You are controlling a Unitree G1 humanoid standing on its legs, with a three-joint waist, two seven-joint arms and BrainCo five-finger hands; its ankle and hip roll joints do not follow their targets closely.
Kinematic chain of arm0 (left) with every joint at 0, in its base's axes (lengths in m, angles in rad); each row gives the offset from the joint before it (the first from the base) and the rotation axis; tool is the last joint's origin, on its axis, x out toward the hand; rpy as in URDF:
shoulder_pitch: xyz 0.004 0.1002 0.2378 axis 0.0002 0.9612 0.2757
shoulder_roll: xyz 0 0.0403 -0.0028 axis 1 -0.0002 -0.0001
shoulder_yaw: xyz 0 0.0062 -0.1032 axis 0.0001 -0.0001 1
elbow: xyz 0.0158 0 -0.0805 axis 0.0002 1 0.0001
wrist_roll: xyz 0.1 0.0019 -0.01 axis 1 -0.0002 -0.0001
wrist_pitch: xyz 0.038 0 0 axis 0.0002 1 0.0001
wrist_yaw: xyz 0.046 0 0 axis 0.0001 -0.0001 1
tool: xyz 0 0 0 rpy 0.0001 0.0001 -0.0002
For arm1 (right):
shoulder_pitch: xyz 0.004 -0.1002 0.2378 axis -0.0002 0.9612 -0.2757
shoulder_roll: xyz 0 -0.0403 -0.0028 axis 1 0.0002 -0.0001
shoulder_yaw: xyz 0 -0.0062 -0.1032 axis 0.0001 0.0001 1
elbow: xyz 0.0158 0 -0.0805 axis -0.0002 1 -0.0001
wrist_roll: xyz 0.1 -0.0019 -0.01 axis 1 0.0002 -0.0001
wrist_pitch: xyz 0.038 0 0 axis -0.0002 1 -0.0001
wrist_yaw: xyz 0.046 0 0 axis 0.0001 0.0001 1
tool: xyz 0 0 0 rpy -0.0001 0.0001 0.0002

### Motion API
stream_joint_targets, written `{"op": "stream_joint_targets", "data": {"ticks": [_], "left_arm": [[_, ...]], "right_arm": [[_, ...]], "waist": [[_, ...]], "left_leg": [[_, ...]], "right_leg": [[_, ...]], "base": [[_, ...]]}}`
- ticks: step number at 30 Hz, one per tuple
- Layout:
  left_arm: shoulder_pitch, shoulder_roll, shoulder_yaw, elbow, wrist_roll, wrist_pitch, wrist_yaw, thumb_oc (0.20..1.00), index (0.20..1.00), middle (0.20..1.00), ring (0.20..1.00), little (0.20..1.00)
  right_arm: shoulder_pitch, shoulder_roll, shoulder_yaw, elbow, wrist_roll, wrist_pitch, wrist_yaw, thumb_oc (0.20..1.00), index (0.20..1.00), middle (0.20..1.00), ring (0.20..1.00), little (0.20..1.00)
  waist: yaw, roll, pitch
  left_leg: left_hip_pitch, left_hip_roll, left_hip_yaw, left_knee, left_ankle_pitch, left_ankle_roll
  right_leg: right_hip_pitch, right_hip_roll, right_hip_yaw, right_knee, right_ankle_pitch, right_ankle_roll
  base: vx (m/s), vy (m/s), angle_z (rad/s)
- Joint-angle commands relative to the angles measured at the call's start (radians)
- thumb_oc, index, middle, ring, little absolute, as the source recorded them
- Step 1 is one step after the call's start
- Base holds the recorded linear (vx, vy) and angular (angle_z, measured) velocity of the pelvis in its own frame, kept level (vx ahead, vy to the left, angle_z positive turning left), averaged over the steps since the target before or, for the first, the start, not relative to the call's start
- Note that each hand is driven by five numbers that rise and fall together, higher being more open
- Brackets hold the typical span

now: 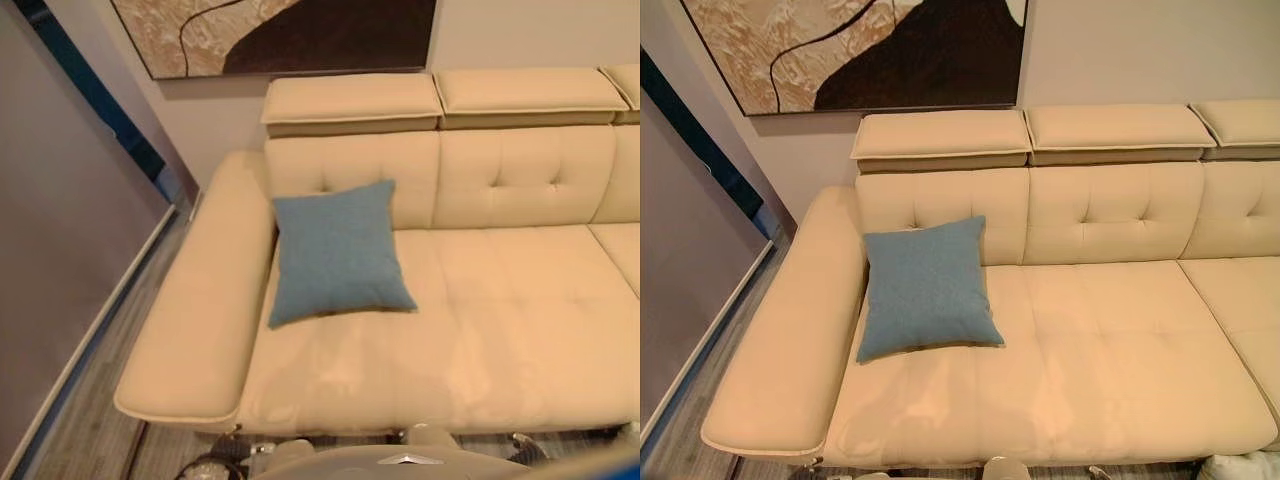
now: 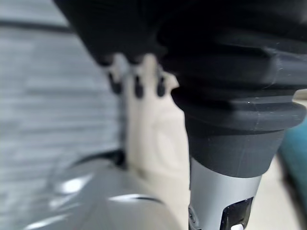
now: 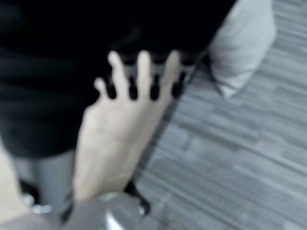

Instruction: Pick up all the scattered cushions and arrange them neatly on the sofa.

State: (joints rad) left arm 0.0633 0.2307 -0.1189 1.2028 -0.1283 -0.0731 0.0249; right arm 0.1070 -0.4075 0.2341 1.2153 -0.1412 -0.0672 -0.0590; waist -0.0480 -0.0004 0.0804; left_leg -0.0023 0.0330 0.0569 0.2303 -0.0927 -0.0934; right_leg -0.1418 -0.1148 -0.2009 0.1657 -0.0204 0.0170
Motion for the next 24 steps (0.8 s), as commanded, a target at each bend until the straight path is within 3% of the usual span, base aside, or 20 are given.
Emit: {"op": "stream_joint_targets", "data": {"ticks": [1,7,9,13,16,20,24], "left_arm": [[-0.043,0.017,0.019,-0.029,-0.022,-0.007,0.000,1.000,1.000,1.000,1.000,1.000],[-0.072,0.045,0.023,-0.036,-0.020,-0.010,0.021,1.000,1.000,1.000,1.000,1.000],[-0.078,0.051,0.020,-0.031,-0.015,-0.007,0.026,1.000,1.000,1.000,1.000,1.000],[-0.082,0.060,0.010,-0.015,0.002,0.000,0.023,1.000,1.000,1.000,1.000,1.000],[-0.078,0.059,0.008,-0.005,0.013,0.005,0.015,1.000,1.000,1.000,1.000,1.000],[-0.073,0.057,0.016,-0.003,0.009,0.010,0.019,1.000,1.000,1.000,1.000,1.000],[-0.082,0.053,0.008,-0.005,0.011,0.007,0.023,1.000,1.000,1.000,1.000,1.000]], "right_arm": [[-0.079,0.037,-0.045,0.010,0.045,0.025,-0.004,1.000,1.000,1.000,1.000,1.000],[-0.126,0.078,-0.051,-0.015,0.087,0.033,-0.010,1.000,1.000,1.000,1.000,1.000],[-0.131,0.080,-0.047,-0.017,0.093,0.033,-0.010,1.000,1.000,1.000,1.000,1.000],[-0.134,0.075,-0.027,0.006,0.061,0.033,-0.013,1.000,1.000,1.000,1.000,1.000],[-0.135,0.078,-0.031,0.031,0.050,0.036,-0.010,1.000,1.000,1.000,1.000,1.000],[-0.148,0.085,-0.018,0.034,0.044,0.038,-0.016,1.000,1.000,1.000,1.000,1.000],[-0.155,0.088,0.010,0.012,0.048,0.030,-0.022,1.000,1.000,1.000,1.000,1.000]], "waist": [[-0.027,-0.042,0.045],[-0.017,-0.061,0.076],[-0.016,-0.060,0.083],[0.007,-0.042,0.071],[0.032,-0.039,0.047],[0.079,-0.053,0.021],[0.070,-0.073,0.035]], "left_leg": [[0.089,-0.046,0.005,-0.119,-0.023,0.009],[0.097,-0.066,0.071,-0.191,-0.009,0.052],[0.092,-0.062,0.073,-0.195,0.002,0.057],[0.065,-0.037,0.115,-0.219,0.046,0.082],[0.049,-0.023,0.149,-0.225,0.059,0.085],[0.010,0.001,0.211,-0.209,0.078,0.071],[-0.025,0.036,0.229,-0.171,0.109,0.041]], "right_leg": [[0.035,0.005,0.044,-0.160,0.120,0.158],[-0.057,-0.032,0.055,-0.153,0.189,0.222],[-0.064,-0.029,0.059,-0.128,0.170,0.218],[-0.001,-0.010,0.010,0.079,0.034,0.163],[0.071,-0.014,-0.021,0.099,-0.021,0.159],[0.174,-0.039,-0.091,0.018,-0.032,0.168],[0.190,0.022,-0.016,-0.092,-0.051,0.144]], "base": [[-0.20,0.252,-0.36],[-0.17,0.163,-0.71],[-0.22,0.114,-0.87],[-0.21,0.078,-0.53],[-0.13,-0.018,-0.48],[-0.14,-0.112,-0.68],[-0.10,-0.199,-0.95]]}}
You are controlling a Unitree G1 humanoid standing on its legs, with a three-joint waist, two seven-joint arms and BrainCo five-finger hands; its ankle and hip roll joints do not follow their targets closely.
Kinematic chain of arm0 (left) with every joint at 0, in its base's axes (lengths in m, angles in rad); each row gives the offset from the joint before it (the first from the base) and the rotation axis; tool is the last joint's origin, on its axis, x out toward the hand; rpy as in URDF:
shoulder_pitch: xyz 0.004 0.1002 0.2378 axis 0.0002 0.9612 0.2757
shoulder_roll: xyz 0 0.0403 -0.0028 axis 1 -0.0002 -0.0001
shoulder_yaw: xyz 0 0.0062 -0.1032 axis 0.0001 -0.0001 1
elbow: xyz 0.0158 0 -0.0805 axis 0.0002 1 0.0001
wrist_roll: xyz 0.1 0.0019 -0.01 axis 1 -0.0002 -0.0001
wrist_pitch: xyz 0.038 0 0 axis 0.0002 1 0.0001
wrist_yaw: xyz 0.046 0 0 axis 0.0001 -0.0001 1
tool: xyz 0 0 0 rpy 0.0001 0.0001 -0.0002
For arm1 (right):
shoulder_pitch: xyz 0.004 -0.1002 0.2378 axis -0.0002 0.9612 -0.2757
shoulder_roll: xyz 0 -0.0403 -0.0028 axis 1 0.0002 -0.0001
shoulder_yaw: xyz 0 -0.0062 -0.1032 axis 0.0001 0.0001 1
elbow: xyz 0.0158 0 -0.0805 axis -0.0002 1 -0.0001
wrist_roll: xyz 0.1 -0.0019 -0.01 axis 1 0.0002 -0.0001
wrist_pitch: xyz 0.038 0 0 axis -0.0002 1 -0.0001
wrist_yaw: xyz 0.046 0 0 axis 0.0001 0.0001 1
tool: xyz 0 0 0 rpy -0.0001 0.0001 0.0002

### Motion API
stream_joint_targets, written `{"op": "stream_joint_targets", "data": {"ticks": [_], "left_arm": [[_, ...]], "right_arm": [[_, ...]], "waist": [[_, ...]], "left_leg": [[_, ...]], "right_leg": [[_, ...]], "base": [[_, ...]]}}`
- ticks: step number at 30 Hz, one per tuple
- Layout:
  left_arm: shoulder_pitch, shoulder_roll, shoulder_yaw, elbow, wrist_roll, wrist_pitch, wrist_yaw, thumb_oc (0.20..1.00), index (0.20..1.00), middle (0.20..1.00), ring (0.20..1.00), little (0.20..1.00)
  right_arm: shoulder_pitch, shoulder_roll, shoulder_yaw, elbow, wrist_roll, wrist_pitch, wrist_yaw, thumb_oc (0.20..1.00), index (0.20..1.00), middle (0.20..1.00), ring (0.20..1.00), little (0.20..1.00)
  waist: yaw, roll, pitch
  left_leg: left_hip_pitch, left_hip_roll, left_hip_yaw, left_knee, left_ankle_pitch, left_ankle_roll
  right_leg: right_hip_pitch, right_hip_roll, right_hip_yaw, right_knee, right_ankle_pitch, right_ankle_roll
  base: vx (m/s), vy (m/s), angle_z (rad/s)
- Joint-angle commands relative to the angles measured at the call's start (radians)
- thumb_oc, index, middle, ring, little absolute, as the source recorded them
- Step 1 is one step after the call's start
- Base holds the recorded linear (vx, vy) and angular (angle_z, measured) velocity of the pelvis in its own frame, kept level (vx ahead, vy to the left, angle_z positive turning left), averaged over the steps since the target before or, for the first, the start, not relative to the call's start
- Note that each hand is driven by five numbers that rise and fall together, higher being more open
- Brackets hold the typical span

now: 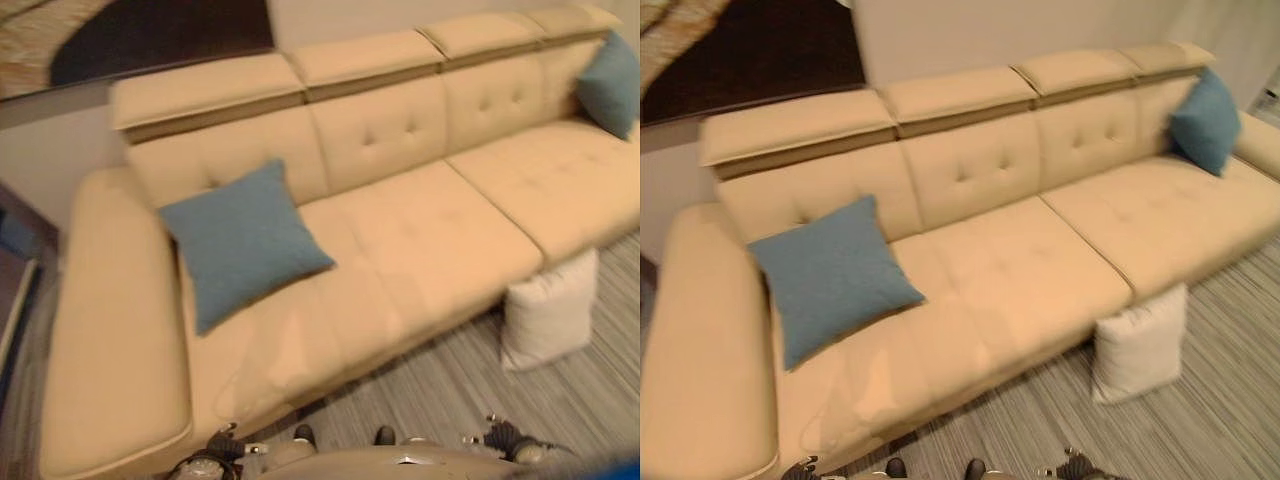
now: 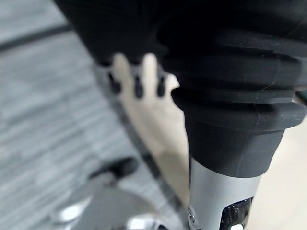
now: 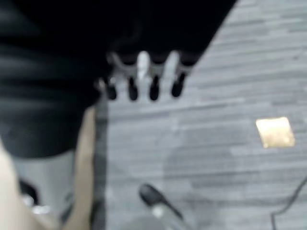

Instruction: Pick up all the scattered cushions and arrange them neatly on the sofa.

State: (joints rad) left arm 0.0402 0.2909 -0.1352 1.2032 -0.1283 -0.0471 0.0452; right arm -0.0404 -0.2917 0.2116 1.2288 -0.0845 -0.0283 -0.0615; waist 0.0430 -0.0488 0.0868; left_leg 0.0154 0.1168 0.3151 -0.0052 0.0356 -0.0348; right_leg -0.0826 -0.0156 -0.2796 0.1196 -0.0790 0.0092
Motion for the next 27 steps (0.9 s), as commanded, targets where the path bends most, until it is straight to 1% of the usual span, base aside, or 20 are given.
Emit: {"op": "stream_joint_targets", "data": {"ticks": [1,2,3,5,6,7,8,9,11,12,13,15,17,18,19,21,22,24,26,27], "left_arm": [[-0.067,-0.008,0.015,-0.006,0.015,-0.018,0.004,1.000,1.000,1.000,1.000,1.000],[-0.068,-0.008,0.014,-0.006,0.015,-0.018,0.004,1.000,1.000,1.000,1.000,1.000],[-0.088,-0.015,-0.003,-0.007,0.023,-0.016,0.007,1.000,1.000,1.000,1.000,1.000],[-0.098,-0.019,-0.012,-0.008,0.024,-0.017,0.008,1.000,1.000,1.000,1.000,1.000],[-0.103,-0.033,-0.026,-0.009,0.022,-0.018,0.006,1.000,1.000,1.000,1.000,1.000],[-0.103,-0.040,-0.032,-0.011,0.022,-0.019,0.005,1.000,1.000,1.000,1.000,1.000],[-0.104,-0.046,-0.038,-0.006,0.024,-0.017,0.004,1.000,1.000,1.000,1.000,1.000],[-0.100,-0.050,-0.043,-0.006,0.026,-0.018,0.000,1.000,1.000,1.000,1.000,1.000],[-0.098,-0.055,-0.058,-0.012,0.029,-0.017,-0.002,1.000,1.000,1.000,1.000,1.000],[-0.097,-0.054,-0.065,-0.019,0.033,-0.018,-0.003,1.000,1.000,1.000,1.000,1.000],[-0.097,-0.054,-0.065,-0.019,0.033,-0.017,-0.003,1.000,1.000,1.000,1.000,1.000],[-0.112,-0.053,-0.087,-0.028,0.060,-0.022,0.002,1.000,1.000,1.000,1.000,1.000],[-0.121,-0.039,-0.098,-0.036,0.081,-0.026,0.004,1.000,1.000,1.000,1.000,1.000],[-0.121,-0.039,-0.098,-0.036,0.081,-0.026,0.004,1.000,1.000,1.000,1.000,1.000],[-0.124,-0.022,-0.098,-0.041,0.088,-0.025,0.004,1.000,1.000,1.000,1.000,1.000],[-0.122,-0.013,-0.086,-0.033,0.091,-0.023,0.006,1.000,1.000,1.000,1.000,1.000],[-0.118,-0.013,-0.081,-0.023,0.096,-0.021,0.006,1.000,1.000,1.000,1.000,1.000],[-0.118,-0.012,-0.072,0.000,0.100,-0.015,0.001,1.000,1.000,1.000,1.000,1.000],[-0.117,-0.012,-0.068,0.007,0.102,-0.014,-0.002,1.000,1.000,1.000,1.000,1.000],[-0.111,-0.016,-0.065,0.020,0.114,-0.011,-0.008,1.000,1.000,1.000,1.000,1.000]], "right_arm": [[-0.006,-0.030,0.033,-0.005,-0.003,-0.010,-0.022,1.000,1.000,1.000,1.000,1.000],[-0.007,-0.030,0.033,-0.005,-0.003,-0.010,-0.022,1.000,1.000,1.000,1.000,1.000],[-0.007,-0.033,0.034,-0.005,0.015,-0.012,-0.028,1.000,1.000,1.000,1.000,1.000],[-0.005,-0.032,0.039,-0.002,0.016,-0.012,-0.028,1.000,1.000,1.000,1.000,1.000],[-0.002,-0.034,0.050,0.006,0.007,-0.010,-0.028,1.000,1.000,1.000,1.000,1.000],[0.000,-0.038,0.052,0.012,0.002,-0.010,-0.027,1.000,1.000,1.000,1.000,1.000],[0.005,-0.042,0.055,0.019,-0.005,-0.009,-0.024,1.000,1.000,1.000,1.000,1.000],[0.016,-0.042,0.053,0.019,-0.011,-0.008,-0.022,1.000,1.000,1.000,1.000,1.000],[0.028,-0.043,0.050,0.039,-0.020,0.001,-0.013,1.000,1.000,1.000,1.000,1.000],[0.031,-0.044,0.047,0.042,-0.019,0.004,-0.015,1.000,1.000,1.000,1.000,1.000],[0.031,-0.045,0.047,0.042,-0.019,0.004,-0.014,1.000,1.000,1.000,1.000,1.000],[0.035,-0.040,0.026,0.054,-0.008,0.008,-0.019,1.000,1.000,1.000,1.000,1.000],[0.027,-0.037,0.025,0.054,-0.010,0.012,-0.018,1.000,1.000,1.000,1.000,1.000],[0.027,-0.036,0.025,0.054,-0.010,0.012,-0.018,1.000,1.000,1.000,1.000,1.000],[0.023,-0.026,0.025,0.047,-0.007,0.012,-0.019,1.000,1.000,1.000,1.000,1.000],[0.016,-0.022,0.026,0.049,-0.011,0.013,-0.024,1.000,1.000,1.000,1.000,1.000],[0.017,-0.023,0.022,0.046,-0.010,0.010,-0.026,1.000,1.000,1.000,1.000,1.000],[0.019,-0.019,0.013,0.050,-0.007,0.007,-0.022,1.000,1.000,1.000,1.000,1.000],[0.020,-0.018,0.010,0.052,-0.007,0.007,-0.023,1.000,1.000,1.000,1.000,1.000],[0.018,-0.017,0.004,0.054,-0.003,0.007,-0.025,1.000,1.000,1.000,1.000,1.000]], "waist": [[-0.027,-0.027,0.039],[-0.028,-0.026,0.039],[-0.037,-0.033,0.062],[-0.036,-0.035,0.068],[-0.030,-0.042,0.081],[-0.029,-0.043,0.079],[-0.033,-0.045,0.076],[-0.036,-0.044,0.067],[-0.036,-0.034,0.061],[-0.049,-0.031,0.061],[-0.049,-0.031,0.061],[-0.076,-0.032,0.070],[-0.081,-0.035,0.077],[-0.080,-0.035,0.077],[-0.074,-0.037,0.085],[-0.042,-0.026,0.093],[-0.033,-0.021,0.093],[-0.034,-0.018,0.081],[-0.034,-0.019,0.070],[-0.024,-0.020,0.049]], "left_leg": [[-0.058,-0.033,-0.028,0.075,-0.002,-0.032],[-0.058,-0.032,-0.029,0.076,-0.002,-0.033],[-0.085,-0.013,-0.039,0.107,0.014,-0.051],[-0.098,-0.016,-0.066,0.125,0.011,-0.054],[-0.095,-0.059,-0.172,0.186,-0.028,-0.049],[-0.083,-0.088,-0.220,0.205,-0.048,-0.047],[-0.059,-0.101,-0.241,0.220,-0.078,-0.043],[-0.046,-0.115,-0.262,0.221,-0.082,-0.041],[-0.014,-0.151,-0.342,0.217,-0.109,-0.035],[-0.004,-0.153,-0.340,0.162,-0.124,-0.024],[-0.002,-0.153,-0.340,0.160,-0.123,-0.023],[-0.001,-0.169,-0.314,0.101,-0.131,-0.006],[0.003,-0.164,-0.275,0.063,-0.120,0.001],[0.005,-0.164,-0.274,0.062,-0.120,0.001],[0.000,-0.151,-0.247,0.056,-0.110,0.004],[-0.001,-0.129,-0.202,0.054,-0.104,0.003],[0.000,-0.122,-0.181,0.050,-0.097,0.006],[0.010,-0.118,-0.156,0.028,-0.084,0.009],[0.007,-0.118,-0.146,0.025,-0.081,0.010],[0.009,-0.114,-0.113,0.017,-0.076,0.009]], "right_leg": [[0.140,-0.063,0.066,-0.072,0.006,0.143],[0.141,-0.062,0.065,-0.074,0.007,0.142],[0.152,-0.048,0.069,-0.106,0.014,0.131],[0.144,-0.045,0.077,-0.107,0.019,0.126],[0.126,-0.045,0.099,-0.089,0.030,0.119],[0.109,-0.043,0.114,-0.083,0.040,0.119],[0.098,-0.039,0.139,-0.080,0.052,0.120],[0.084,-0.036,0.157,-0.076,0.061,0.120],[0.051,-0.027,0.204,-0.062,0.079,0.128],[0.026,-0.030,0.214,-0.056,0.091,0.135],[0.026,-0.029,0.215,-0.056,0.091,0.135],[-0.035,-0.047,0.246,-0.056,0.141,0.175],[-0.064,-0.057,0.255,-0.068,0.173,0.197],[-0.064,-0.056,0.256,-0.068,0.173,0.197],[-0.090,-0.067,0.218,-0.063,0.179,0.198],[-0.068,-0.110,0.049,-0.024,0.143,0.180],[-0.047,-0.127,-0.010,0.007,0.123,0.170],[-0.025,-0.117,-0.024,0.059,0.094,0.164],[-0.016,-0.114,-0.027,0.056,0.088,0.163],[0.027,-0.118,-0.053,0.034,0.073,0.162]], "base": [[-0.08,-0.146,-0.29],[-0.19,-0.183,-0.14],[-0.19,-0.129,-0.06],[-0.17,-0.097,0.07],[-0.14,-0.053,-0.22],[-0.19,-0.047,-0.46],[-0.12,0.013,-0.90],[-0.11,0.043,-1.04],[-0.10,0.080,-0.85],[-0.07,0.071,-0.65],[-0.18,0.151,-0.94],[-0.23,0.187,-0.69],[-0.14,0.124,-0.97],[-0.17,0.092,-1.81],[-0.20,0.083,-1.63],[-0.22,0.109,-0.79],[-0.15,0.103,-1.12],[-0.13,0.073,-1.09],[-0.08,0.020,-0.36],[-0.08,-0.003,-0.38]]}}
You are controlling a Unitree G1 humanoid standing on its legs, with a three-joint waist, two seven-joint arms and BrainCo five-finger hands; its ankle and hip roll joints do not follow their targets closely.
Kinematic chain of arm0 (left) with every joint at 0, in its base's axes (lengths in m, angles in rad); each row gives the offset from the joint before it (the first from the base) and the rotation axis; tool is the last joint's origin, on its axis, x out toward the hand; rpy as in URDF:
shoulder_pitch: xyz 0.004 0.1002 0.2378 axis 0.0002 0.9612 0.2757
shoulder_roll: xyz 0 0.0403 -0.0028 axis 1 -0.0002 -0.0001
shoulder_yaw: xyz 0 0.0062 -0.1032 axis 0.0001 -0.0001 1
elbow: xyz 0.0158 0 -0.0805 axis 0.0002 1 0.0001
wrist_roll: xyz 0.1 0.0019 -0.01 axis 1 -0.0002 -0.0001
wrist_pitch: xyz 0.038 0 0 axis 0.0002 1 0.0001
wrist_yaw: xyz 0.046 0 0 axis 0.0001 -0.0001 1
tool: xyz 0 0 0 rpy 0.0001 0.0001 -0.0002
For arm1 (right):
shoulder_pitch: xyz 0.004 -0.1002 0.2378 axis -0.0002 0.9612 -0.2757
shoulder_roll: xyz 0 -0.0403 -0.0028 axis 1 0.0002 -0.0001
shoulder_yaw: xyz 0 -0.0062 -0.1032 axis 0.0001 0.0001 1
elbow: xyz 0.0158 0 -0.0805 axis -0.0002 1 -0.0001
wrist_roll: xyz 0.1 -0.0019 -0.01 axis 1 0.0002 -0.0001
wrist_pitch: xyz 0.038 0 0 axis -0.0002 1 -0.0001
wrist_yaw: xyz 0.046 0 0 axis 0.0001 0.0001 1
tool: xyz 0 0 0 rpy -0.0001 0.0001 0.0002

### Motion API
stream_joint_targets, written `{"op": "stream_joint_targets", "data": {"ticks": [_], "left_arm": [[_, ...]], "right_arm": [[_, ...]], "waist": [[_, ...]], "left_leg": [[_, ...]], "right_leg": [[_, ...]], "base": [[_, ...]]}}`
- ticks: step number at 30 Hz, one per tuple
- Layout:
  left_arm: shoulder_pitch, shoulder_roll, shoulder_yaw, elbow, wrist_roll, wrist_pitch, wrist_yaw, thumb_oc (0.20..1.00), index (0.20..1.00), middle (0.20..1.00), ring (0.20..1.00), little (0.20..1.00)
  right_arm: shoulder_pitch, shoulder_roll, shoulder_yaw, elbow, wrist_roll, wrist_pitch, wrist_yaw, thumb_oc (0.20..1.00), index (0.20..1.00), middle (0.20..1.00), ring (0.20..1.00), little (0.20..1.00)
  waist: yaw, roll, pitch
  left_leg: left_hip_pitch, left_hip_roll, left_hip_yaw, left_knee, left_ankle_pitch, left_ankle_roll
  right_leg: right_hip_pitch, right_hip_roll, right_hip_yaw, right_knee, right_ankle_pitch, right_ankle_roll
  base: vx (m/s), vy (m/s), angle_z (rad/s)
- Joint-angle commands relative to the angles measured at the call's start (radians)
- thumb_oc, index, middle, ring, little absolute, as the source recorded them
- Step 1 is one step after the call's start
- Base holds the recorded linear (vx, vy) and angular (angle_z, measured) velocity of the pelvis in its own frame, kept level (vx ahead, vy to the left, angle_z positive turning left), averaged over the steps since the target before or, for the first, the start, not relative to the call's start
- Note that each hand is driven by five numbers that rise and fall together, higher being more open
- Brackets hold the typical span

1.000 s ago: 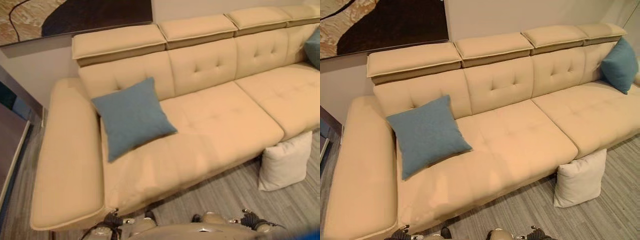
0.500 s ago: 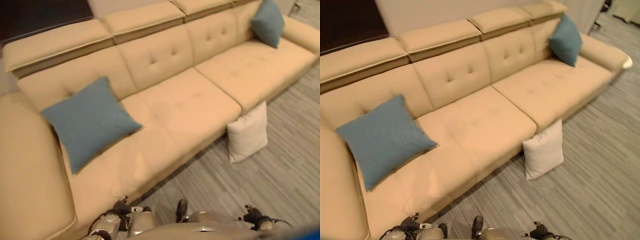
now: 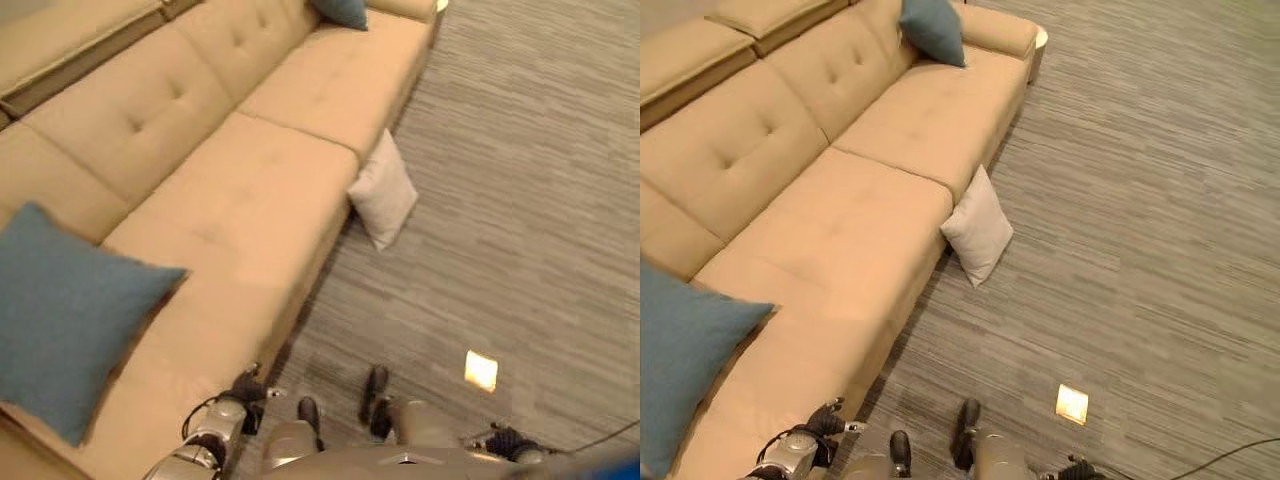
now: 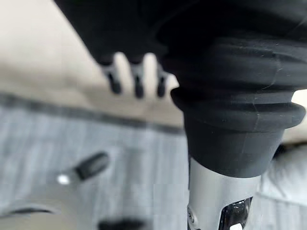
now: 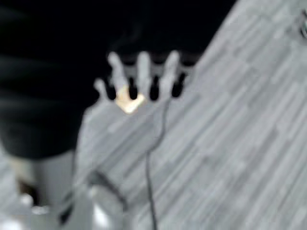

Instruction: Pick up all the scattered cushions and arrange them neatly on the sofa.

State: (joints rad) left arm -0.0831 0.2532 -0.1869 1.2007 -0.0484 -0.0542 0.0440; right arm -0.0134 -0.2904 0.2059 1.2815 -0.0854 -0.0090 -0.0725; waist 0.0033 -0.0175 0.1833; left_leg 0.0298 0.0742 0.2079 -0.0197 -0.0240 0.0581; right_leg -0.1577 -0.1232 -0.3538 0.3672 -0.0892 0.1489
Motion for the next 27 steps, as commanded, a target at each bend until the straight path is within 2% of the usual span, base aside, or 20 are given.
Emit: {"op": "stream_joint_targets", "data": {"ticks": [1,6,12,16,17,18,19,21,22,23,24,26,27], "left_arm": [[0.014,0.018,-0.013,0.024,0.038,-0.003,-0.008,1.000,1.000,1.000,1.000,1.000],[0.015,0.011,-0.003,0.010,0.026,-0.002,-0.003,1.000,1.000,1.000,1.000,1.000],[0.007,-0.013,-0.019,0.002,0.019,-0.006,0.001,1.000,1.000,1.000,1.000,1.000],[0.004,-0.032,-0.024,-0.001,-0.012,-0.006,0.005,1.000,1.000,1.000,1.000,1.000],[0.002,-0.041,-0.024,0.001,-0.024,-0.006,0.007,1.000,1.000,1.000,1.000,1.000],[0.002,-0.045,-0.028,0.001,-0.029,-0.005,0.010,1.000,1.000,1.000,1.000,1.000],[0.001,-0.048,-0.035,0.000,-0.031,-0.005,0.012,1.000,1.000,1.000,1.000,1.000],[-0.003,-0.054,-0.048,-0.001,-0.031,-0.005,0.014,1.000,1.000,1.000,1.000,1.000],[-0.001,-0.056,-0.052,-0.002,-0.030,-0.005,0.018,1.000,1.000,1.000,1.000,1.000],[-0.003,-0.062,-0.056,0.004,-0.029,-0.006,0.022,1.000,1.000,1.000,1.000,1.000],[-0.004,-0.063,-0.052,0.007,-0.033,-0.006,0.025,1.000,1.000,1.000,1.000,1.000],[0.005,-0.059,-0.040,0.004,-0.043,-0.008,0.023,1.000,1.000,1.000,1.000,1.000],[0.014,-0.062,-0.034,0.003,-0.052,-0.008,0.024,1.000,1.000,1.000,1.000,1.000]], "right_arm": [[-0.011,-0.016,0.011,0.003,-0.005,-0.012,-0.013,1.000,1.000,1.000,1.000,1.000],[-0.018,-0.012,0.020,-0.003,-0.001,-0.014,-0.016,1.000,1.000,1.000,1.000,1.000],[-0.027,-0.004,0.041,-0.026,0.013,-0.023,-0.018,1.000,1.000,1.000,1.000,1.000],[-0.019,-0.005,0.034,-0.034,0.057,-0.035,-0.024,1.000,1.000,1.000,1.000,1.000],[-0.015,-0.008,0.032,-0.041,0.072,-0.042,-0.027,1.000,1.000,1.000,1.000,1.000],[-0.011,-0.007,0.032,-0.043,0.076,-0.041,-0.029,1.000,1.000,1.000,1.000,1.000],[-0.007,-0.008,0.033,-0.042,0.081,-0.039,-0.028,1.000,1.000,1.000,1.000,1.000],[-0.002,-0.009,0.033,-0.039,0.085,-0.037,-0.029,1.000,1.000,1.000,1.000,1.000],[0.003,-0.010,0.026,-0.031,0.089,-0.037,-0.033,1.000,1.000,1.000,1.000,1.000],[0.005,-0.013,0.012,-0.023,0.111,-0.039,-0.038,1.000,1.000,1.000,1.000,1.000],[0.003,-0.013,0.014,-0.021,0.111,-0.040,-0.038,1.000,1.000,1.000,1.000,1.000],[0.003,-0.008,0.018,-0.020,0.098,-0.037,-0.036,1.000,1.000,1.000,1.000,1.000],[-0.001,-0.006,0.016,-0.018,0.085,-0.036,-0.036,1.000,1.000,1.000,1.000,1.000]], "waist": [[0.021,-0.051,-0.055],[0.034,-0.048,-0.070],[0.006,-0.036,-0.062],[-0.008,-0.048,-0.035],[-0.012,-0.059,-0.020],[-0.009,-0.061,-0.014],[-0.006,-0.061,-0.010],[0.003,-0.062,-0.011],[0.011,-0.059,-0.014],[0.035,-0.045,-0.010],[0.038,-0.044,-0.010],[0.042,-0.045,-0.022],[0.053,-0.044,-0.038]], "left_leg": [[-0.006,-0.070,0.008,0.027,-0.014,-0.084],[0.007,-0.059,0.059,-0.004,0.004,-0.088],[0.024,-0.038,0.065,0.004,0.012,-0.100],[-0.019,-0.004,0.055,0.183,-0.022,-0.124],[-0.053,0.022,0.052,0.283,-0.003,-0.140],[-0.072,0.029,0.036,0.327,0.011,-0.148],[-0.087,0.026,0.013,0.327,0.027,-0.149],[-0.132,-0.008,-0.020,0.276,0.009,-0.133],[-0.167,-0.020,-0.024,0.223,0.038,-0.125],[-0.220,-0.040,-0.053,0.130,0.118,-0.140],[-0.223,-0.039,-0.060,0.132,0.121,-0.143],[-0.195,-0.046,-0.063,0.127,0.097,-0.128],[-0.175,-0.059,-0.056,0.134,0.069,-0.106]], "right_leg": [[0.118,-0.012,0.006,-0.226,0.080,0.023],[0.151,-0.003,-0.019,-0.270,0.068,0.027],[0.155,0.030,0.032,-0.306,0.054,0.007],[0.172,0.048,0.077,-0.326,0.051,-0.016],[0.189,0.055,0.091,-0.325,0.043,-0.033],[0.201,0.061,0.097,-0.324,0.036,-0.041],[0.207,0.067,0.106,-0.324,0.030,-0.049],[0.229,0.071,0.118,-0.338,0.023,-0.048],[0.245,0.083,0.129,-0.350,0.020,-0.046],[0.284,0.114,0.162,-0.358,-0.005,-0.047],[0.288,0.117,0.173,-0.353,-0.012,-0.048],[0.292,0.113,0.180,-0.331,-0.033,-0.047],[0.292,0.098,0.178,-0.272,-0.048,-0.030]], "base": [[-0.08,-0.003,-0.44],[-0.05,-0.050,-0.23],[-0.01,-0.157,-0.25],[0.01,-0.204,-0.30],[0.05,-0.256,-0.24],[0.08,-0.221,-0.18],[0.10,-0.113,-0.27],[0.19,-0.086,-0.39],[0.48,-0.095,-0.27],[0.48,-0.072,-0.17],[0.44,-0.024,-0.47],[0.34,0.053,-1.12],[0.42,0.099,-1.10]]}}
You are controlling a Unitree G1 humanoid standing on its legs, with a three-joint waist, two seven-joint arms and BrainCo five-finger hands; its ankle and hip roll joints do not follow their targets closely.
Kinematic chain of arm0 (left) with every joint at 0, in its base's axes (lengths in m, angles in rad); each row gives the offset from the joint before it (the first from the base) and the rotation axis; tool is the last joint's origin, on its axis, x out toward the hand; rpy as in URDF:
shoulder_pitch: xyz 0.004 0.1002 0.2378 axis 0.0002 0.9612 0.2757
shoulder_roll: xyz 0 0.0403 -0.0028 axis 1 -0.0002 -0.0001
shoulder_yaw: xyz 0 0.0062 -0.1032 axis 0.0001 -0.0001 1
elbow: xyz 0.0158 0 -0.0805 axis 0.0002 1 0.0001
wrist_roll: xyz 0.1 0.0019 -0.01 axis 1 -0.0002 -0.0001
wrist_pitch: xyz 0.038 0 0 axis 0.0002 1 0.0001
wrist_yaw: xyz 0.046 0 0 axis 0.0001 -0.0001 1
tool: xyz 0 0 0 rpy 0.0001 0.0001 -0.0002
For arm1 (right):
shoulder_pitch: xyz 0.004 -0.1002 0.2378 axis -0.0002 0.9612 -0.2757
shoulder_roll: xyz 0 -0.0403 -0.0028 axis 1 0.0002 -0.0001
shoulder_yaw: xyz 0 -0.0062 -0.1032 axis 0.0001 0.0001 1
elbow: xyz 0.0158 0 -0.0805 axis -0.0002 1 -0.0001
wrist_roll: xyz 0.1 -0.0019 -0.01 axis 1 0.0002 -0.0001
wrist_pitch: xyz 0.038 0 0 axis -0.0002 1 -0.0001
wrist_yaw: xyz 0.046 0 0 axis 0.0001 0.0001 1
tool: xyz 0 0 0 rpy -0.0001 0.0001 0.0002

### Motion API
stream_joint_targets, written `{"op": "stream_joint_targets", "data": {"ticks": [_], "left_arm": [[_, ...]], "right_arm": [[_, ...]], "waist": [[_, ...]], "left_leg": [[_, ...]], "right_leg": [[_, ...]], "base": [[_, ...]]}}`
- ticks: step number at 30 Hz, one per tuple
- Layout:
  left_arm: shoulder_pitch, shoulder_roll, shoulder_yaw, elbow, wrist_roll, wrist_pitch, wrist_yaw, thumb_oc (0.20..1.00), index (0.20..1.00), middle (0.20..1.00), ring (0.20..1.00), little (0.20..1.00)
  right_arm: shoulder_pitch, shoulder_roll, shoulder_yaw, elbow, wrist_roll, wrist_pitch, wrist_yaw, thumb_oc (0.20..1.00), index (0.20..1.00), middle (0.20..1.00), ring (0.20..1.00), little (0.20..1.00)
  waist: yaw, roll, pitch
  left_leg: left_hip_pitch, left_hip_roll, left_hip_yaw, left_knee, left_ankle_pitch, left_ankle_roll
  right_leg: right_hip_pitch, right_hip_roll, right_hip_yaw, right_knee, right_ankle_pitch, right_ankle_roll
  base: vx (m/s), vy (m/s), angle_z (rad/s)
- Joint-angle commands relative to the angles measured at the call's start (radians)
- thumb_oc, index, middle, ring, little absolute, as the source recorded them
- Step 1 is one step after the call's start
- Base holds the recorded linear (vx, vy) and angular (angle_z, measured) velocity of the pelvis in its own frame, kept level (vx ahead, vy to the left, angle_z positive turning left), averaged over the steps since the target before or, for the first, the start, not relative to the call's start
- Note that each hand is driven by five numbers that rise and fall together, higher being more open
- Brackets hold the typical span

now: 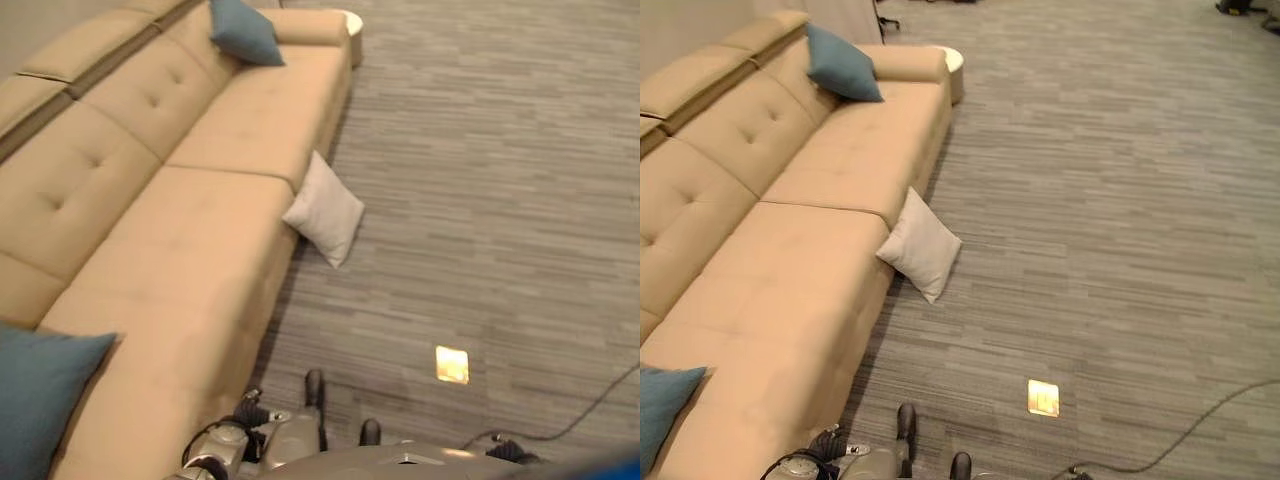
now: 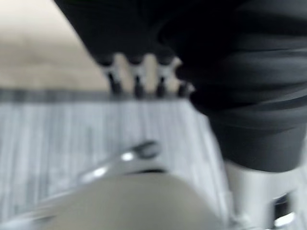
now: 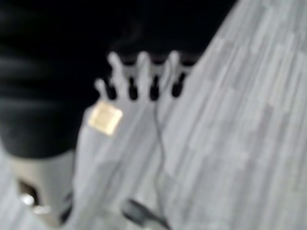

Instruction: Pick up all the scattered cushions and arrange them neatly on the sofa.

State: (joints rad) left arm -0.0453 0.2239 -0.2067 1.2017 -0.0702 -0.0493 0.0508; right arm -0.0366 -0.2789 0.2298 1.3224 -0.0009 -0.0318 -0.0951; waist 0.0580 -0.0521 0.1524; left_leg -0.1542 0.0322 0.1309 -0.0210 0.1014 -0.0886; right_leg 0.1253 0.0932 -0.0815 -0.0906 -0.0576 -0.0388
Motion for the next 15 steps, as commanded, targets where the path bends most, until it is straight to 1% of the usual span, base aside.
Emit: {"op": "stream_joint_targets", "data": {"ticks": [1,2,3,4,5,6,7,8,10,11,12,13,14,15], "left_arm": [[-0.022,-0.030,-0.012,0.002,-0.029,-0.013,0.016,1.000,1.000,1.000,1.000,1.000],[-0.022,-0.030,-0.012,0.002,-0.029,-0.012,0.016,1.000,1.000,1.000,1.000,1.000],[-0.021,-0.029,-0.011,-0.002,-0.032,-0.013,0.017,1.000,1.000,1.000,1.000,1.000],[-0.024,-0.026,-0.010,-0.007,-0.035,-0.012,0.016,1.000,1.000,1.000,1.000,1.000],[-0.029,-0.017,-0.005,-0.027,-0.057,-0.015,0.019,1.000,1.000,1.000,1.000,1.000],[-0.030,-0.012,-0.005,-0.032,-0.062,-0.017,0.022,1.000,1.000,1.000,1.000,1.000],[-0.030,-0.012,-0.005,-0.032,-0.062,-0.017,0.022,1.000,1.000,1.000,1.000,1.000],[-0.034,-0.006,-0.002,-0.035,-0.068,-0.017,0.024,1.000,1.000,1.000,1.000,1.000],[-0.040,0.000,0.000,-0.036,-0.070,-0.019,0.029,1.000,1.000,1.000,1.000,1.000],[-0.045,0.003,0.004,-0.033,-0.069,-0.019,0.028,1.000,1.000,1.000,1.000,1.000],[-0.049,0.005,0.008,-0.027,-0.061,-0.022,0.028,1.000,1.000,1.000,1.000,1.000],[-0.049,0.005,0.008,-0.027,-0.061,-0.022,0.028,1.000,1.000,1.000,1.000,1.000],[-0.050,0.006,0.020,-0.024,-0.059,-0.024,0.030,1.000,1.000,1.000,1.000,1.000],[-0.050,0.007,0.023,-0.021,-0.060,-0.026,0.031,1.000,1.000,1.000,1.000,1.000]], "right_arm": [[0.019,-0.017,-0.008,-0.059,-0.009,-0.013,-0.012,1.000,1.000,1.000,1.000,1.000],[0.019,-0.016,-0.008,-0.060,-0.009,-0.013,-0.012,1.000,1.000,1.000,1.000,1.000],[0.012,-0.017,-0.004,-0.060,-0.020,-0.011,-0.010,1.000,1.000,1.000,1.000,1.000],[0.004,-0.020,-0.001,-0.063,-0.027,-0.011,-0.011,1.000,1.000,1.000,1.000,1.000],[-0.010,-0.025,-0.002,-0.079,-0.027,-0.012,-0.012,1.000,1.000,1.000,1.000,1.000],[-0.011,-0.025,-0.004,-0.088,-0.024,-0.013,-0.014,1.000,1.000,1.000,1.000,1.000],[-0.011,-0.025,-0.004,-0.088,-0.024,-0.013,-0.014,1.000,1.000,1.000,1.000,1.000],[-0.014,-0.025,-0.007,-0.094,-0.023,-0.012,-0.014,1.000,1.000,1.000,1.000,1.000],[-0.021,-0.032,-0.003,-0.097,-0.027,-0.012,-0.017,1.000,1.000,1.000,1.000,1.000],[-0.025,-0.034,-0.003,-0.096,-0.026,-0.012,-0.016,1.000,1.000,1.000,1.000,1.000],[-0.028,-0.037,-0.002,-0.098,-0.027,-0.012,-0.016,1.000,1.000,1.000,1.000,1.000],[-0.028,-0.037,-0.002,-0.098,-0.027,-0.012,-0.016,1.000,1.000,1.000,1.000,1.000],[-0.032,-0.038,0.003,-0.099,-0.032,-0.010,-0.017,1.000,1.000,1.000,1.000,1.000],[-0.034,-0.040,0.007,-0.098,-0.037,-0.009,-0.015,1.000,1.000,1.000,1.000,1.000]], "waist": [[0.004,-0.009,-0.010],[0.005,-0.010,-0.010],[0.015,-0.008,-0.013],[0.018,-0.006,-0.012],[0.011,0.000,-0.002],[0.010,0.005,0.001],[0.010,0.004,0.002],[0.005,0.009,0.003],[0.002,0.018,0.005],[-0.003,0.020,0.004],[-0.012,0.010,0.009],[-0.012,0.011,0.010],[-0.025,0.002,0.009],[-0.033,0.001,0.008]], "left_leg": [[0.025,-0.019,0.035,0.131,-0.070,0.052],[0.026,-0.019,0.037,0.131,-0.071,0.052],[0.051,-0.025,0.050,0.125,-0.087,0.069],[0.074,-0.027,0.059,0.116,-0.101,0.081],[0.121,-0.031,0.061,0.103,-0.121,0.099],[0.141,-0.028,0.061,0.100,-0.133,0.103],[0.142,-0.030,0.061,0.100,-0.133,0.104],[0.164,-0.029,0.060,0.088,-0.142,0.104],[0.198,-0.026,0.055,0.064,-0.156,0.100],[0.218,-0.025,0.051,0.050,-0.165,0.094],[0.240,-0.036,0.041,0.051,-0.182,0.082],[0.241,-0.036,0.041,0.051,-0.182,0.082],[0.274,-0.039,0.021,0.045,-0.205,0.070],[0.289,-0.039,0.011,0.042,-0.211,0.066]], "right_leg": [[-0.005,-0.129,-0.093,0.238,-0.076,0.168],[-0.006,-0.130,-0.092,0.241,-0.077,0.169],[-0.042,-0.153,-0.104,0.320,-0.048,0.194],[-0.079,-0.174,-0.116,0.389,-0.009,0.217],[-0.138,-0.201,-0.141,0.511,0.060,0.250],[-0.161,-0.219,-0.164,0.545,0.074,0.252],[-0.162,-0.220,-0.164,0.548,0.072,0.252],[-0.188,-0.249,-0.197,0.553,0.077,0.242],[-0.224,-0.284,-0.246,0.493,0.063,0.217],[-0.242,-0.290,-0.257,0.427,0.056,0.208],[-0.261,-0.292,-0.249,0.290,0.093,0.213],[-0.259,-0.292,-0.250,0.289,0.094,0.213],[-0.284,-0.271,-0.217,0.172,0.130,0.226],[-0.296,-0.266,-0.196,0.156,0.142,0.233]], "base": [[0.33,0.086,-0.91],[0.17,0.061,-0.55],[0.17,0.065,-0.56],[0.34,0.112,-0.64],[0.33,0.092,-0.50],[0.25,0.066,-0.58],[0.17,0.030,-0.30],[0.17,0.008,-0.08],[0.27,-0.035,0.06],[0.38,-0.139,-0.07],[0.29,-0.119,0.02],[0.41,-0.193,0.08],[0.32,-0.138,0.13],[0.45,-0.186,0.23]]}}
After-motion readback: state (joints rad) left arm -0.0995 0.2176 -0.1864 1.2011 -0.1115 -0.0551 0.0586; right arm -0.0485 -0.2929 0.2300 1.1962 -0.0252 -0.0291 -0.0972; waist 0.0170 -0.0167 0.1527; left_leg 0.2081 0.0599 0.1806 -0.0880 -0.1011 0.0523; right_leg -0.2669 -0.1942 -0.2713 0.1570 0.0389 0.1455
